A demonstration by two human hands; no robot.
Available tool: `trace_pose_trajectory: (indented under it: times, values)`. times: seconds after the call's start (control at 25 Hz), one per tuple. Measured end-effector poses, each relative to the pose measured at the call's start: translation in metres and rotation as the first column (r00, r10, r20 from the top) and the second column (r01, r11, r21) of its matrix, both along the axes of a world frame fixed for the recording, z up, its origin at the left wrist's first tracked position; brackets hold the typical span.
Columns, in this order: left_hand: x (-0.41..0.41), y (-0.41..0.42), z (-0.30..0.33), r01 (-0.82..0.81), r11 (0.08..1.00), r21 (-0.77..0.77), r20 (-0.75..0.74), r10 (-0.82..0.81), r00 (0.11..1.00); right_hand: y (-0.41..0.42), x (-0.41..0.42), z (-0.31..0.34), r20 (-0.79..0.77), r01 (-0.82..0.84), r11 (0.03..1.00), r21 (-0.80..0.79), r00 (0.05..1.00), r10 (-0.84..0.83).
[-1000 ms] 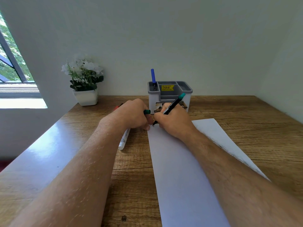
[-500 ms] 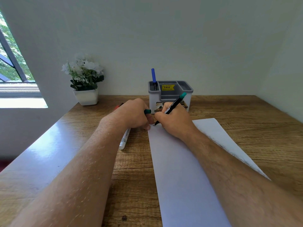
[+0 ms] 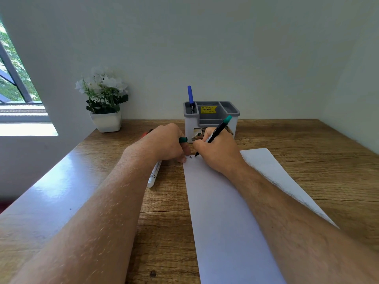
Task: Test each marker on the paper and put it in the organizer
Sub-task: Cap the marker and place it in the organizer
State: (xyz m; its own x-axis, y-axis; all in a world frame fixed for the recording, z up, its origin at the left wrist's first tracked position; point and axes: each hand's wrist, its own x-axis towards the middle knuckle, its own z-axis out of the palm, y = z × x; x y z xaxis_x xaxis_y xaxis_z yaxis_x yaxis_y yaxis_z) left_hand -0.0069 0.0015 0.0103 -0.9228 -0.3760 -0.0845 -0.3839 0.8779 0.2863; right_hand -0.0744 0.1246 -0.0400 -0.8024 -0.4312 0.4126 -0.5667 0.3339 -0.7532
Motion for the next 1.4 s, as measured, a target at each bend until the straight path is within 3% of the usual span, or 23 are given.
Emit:
trace_pose_trajectory:
  times: [0.16,0.28,0.36,0.44,0.56,0.68,1.12,1.28,1.4]
  values:
    - [0.004,-0.003,0.0,0.052,0.997,0.058,-0.038,-0.049,0.998,0.002,0.0,0.001,0.055,-0.003,1.0,-0.001,0.998,0.003]
    - [0.005,-0.005,0.001,0.11,0.983,0.148,-0.192,-0.081,0.978,0.007,-0.003,0.008,0.188,0.025,0.982,-0.185,0.982,0.01]
    - [0.002,-0.007,0.001,0.15,0.963,0.223,-0.329,-0.071,0.942,0.015,-0.006,0.015,0.311,-0.001,0.919,-0.395,0.941,0.135]
    - [0.003,-0.004,0.002,0.169,0.911,0.377,-0.415,0.003,0.91,0.02,-0.007,0.02,0.357,-0.051,0.813,-0.58,0.881,0.31]
    - [0.001,-0.002,0.002,0.195,0.759,0.621,-0.432,0.124,0.893,0.022,-0.007,0.022,0.344,-0.096,0.719,-0.688,0.829,0.441]
    - [0.0,-0.002,0.002,0.188,0.743,0.642,-0.427,0.142,0.893,0.021,-0.007,0.022,0.354,-0.097,0.677,-0.729,0.793,0.496]
    - [-0.002,-0.002,-0.002,0.285,0.782,0.555,-0.485,0.026,0.874,0.019,-0.007,0.019,0.333,-0.123,0.753,-0.647,0.842,0.424]
    - [-0.004,-0.001,-0.001,0.334,0.66,0.673,-0.566,0.169,0.807,0.021,-0.007,0.022,0.297,-0.128,0.767,-0.629,0.872,0.389]
    - [-0.005,-0.001,-0.001,0.365,0.419,0.831,-0.534,0.419,0.735,0.023,-0.007,0.025,0.337,-0.058,0.707,-0.704,0.849,0.406]
